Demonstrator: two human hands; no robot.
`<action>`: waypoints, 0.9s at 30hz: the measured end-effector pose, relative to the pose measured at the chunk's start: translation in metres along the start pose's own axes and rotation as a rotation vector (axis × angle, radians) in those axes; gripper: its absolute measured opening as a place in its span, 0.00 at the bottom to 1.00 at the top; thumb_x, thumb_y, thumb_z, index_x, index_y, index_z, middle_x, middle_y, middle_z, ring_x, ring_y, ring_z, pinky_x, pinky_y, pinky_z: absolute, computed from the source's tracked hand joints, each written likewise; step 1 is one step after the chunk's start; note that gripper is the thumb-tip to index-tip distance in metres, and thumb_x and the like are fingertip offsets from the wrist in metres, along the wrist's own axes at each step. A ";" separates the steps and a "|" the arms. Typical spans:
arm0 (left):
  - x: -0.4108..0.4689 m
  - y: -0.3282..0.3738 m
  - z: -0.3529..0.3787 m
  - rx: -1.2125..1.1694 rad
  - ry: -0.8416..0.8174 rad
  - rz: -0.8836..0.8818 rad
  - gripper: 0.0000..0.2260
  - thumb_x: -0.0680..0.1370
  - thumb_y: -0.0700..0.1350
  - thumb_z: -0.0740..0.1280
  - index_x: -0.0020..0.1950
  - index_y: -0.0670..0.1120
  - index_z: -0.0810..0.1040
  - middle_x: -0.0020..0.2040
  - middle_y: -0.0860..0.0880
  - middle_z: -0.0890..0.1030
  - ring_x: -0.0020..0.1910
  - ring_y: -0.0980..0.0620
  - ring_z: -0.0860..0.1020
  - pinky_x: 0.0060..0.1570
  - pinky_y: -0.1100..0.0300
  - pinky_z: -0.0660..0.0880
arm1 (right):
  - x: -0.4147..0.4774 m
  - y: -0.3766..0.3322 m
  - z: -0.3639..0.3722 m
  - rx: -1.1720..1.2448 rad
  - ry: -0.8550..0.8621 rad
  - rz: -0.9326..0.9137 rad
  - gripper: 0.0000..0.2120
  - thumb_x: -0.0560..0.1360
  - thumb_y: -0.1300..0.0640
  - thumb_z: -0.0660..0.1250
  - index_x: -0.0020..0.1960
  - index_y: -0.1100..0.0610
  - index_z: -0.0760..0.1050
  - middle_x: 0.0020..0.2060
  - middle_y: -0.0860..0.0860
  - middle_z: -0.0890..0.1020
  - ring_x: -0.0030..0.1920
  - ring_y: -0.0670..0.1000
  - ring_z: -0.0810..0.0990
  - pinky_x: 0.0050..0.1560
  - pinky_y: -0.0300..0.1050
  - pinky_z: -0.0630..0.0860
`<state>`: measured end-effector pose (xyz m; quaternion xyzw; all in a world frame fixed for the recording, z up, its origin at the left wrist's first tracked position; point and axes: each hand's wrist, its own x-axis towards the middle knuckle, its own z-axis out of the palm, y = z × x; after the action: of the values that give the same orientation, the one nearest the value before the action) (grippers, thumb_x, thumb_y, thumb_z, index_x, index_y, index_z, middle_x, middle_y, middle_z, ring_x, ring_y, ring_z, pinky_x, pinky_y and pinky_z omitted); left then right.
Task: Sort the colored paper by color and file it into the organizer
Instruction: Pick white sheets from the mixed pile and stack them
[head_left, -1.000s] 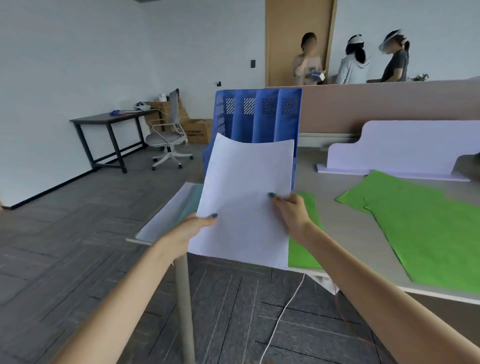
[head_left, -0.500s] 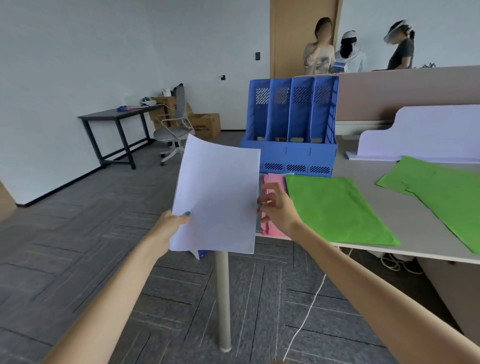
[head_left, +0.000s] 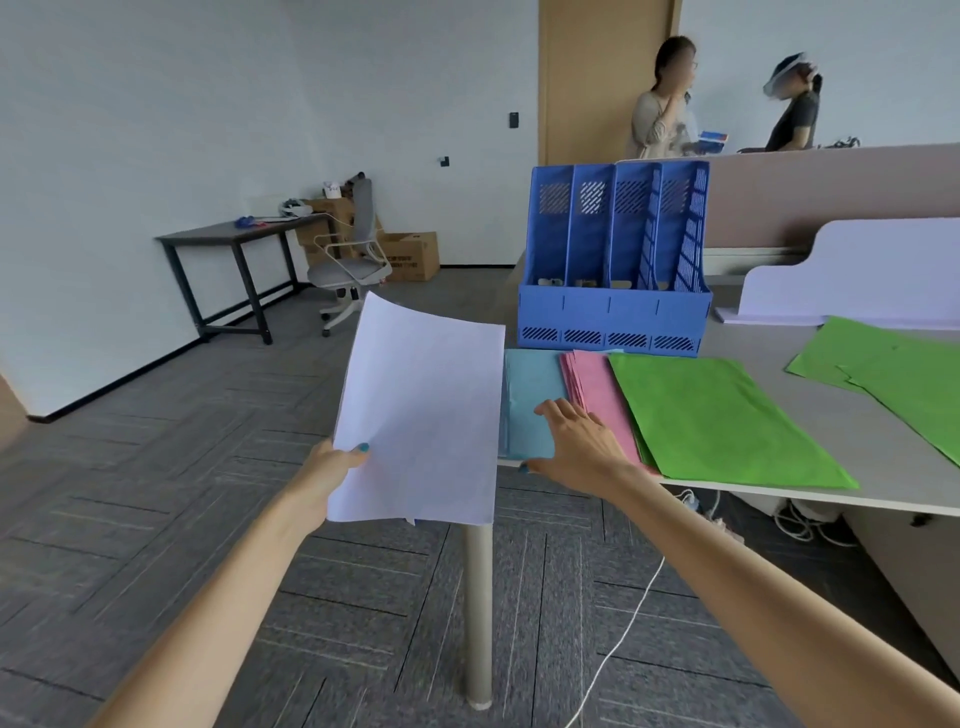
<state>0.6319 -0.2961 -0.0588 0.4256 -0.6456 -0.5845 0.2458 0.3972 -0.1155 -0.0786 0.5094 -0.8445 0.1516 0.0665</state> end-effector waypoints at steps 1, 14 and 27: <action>0.000 0.001 -0.004 -0.001 0.008 0.000 0.16 0.81 0.42 0.63 0.68 0.42 0.70 0.59 0.47 0.76 0.52 0.48 0.73 0.51 0.55 0.68 | 0.002 -0.001 0.001 -0.018 -0.016 0.013 0.37 0.71 0.40 0.68 0.72 0.55 0.59 0.68 0.51 0.68 0.67 0.52 0.68 0.69 0.47 0.62; 0.012 -0.012 -0.019 -0.044 -0.026 -0.006 0.16 0.81 0.42 0.63 0.69 0.43 0.70 0.60 0.48 0.76 0.53 0.49 0.73 0.52 0.55 0.68 | 0.009 0.001 -0.005 0.027 0.022 -0.015 0.27 0.72 0.40 0.69 0.64 0.54 0.70 0.60 0.49 0.78 0.55 0.50 0.79 0.60 0.48 0.74; 0.021 -0.007 -0.001 -0.052 -0.096 -0.025 0.10 0.80 0.43 0.64 0.62 0.46 0.72 0.48 0.51 0.78 0.43 0.55 0.76 0.38 0.60 0.70 | 0.014 0.010 -0.007 0.017 0.080 0.138 0.17 0.73 0.63 0.60 0.61 0.59 0.64 0.41 0.54 0.79 0.34 0.53 0.78 0.34 0.48 0.78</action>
<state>0.6234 -0.3138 -0.0687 0.3983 -0.6359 -0.6240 0.2183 0.3820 -0.1205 -0.0702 0.4440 -0.8729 0.1834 0.0852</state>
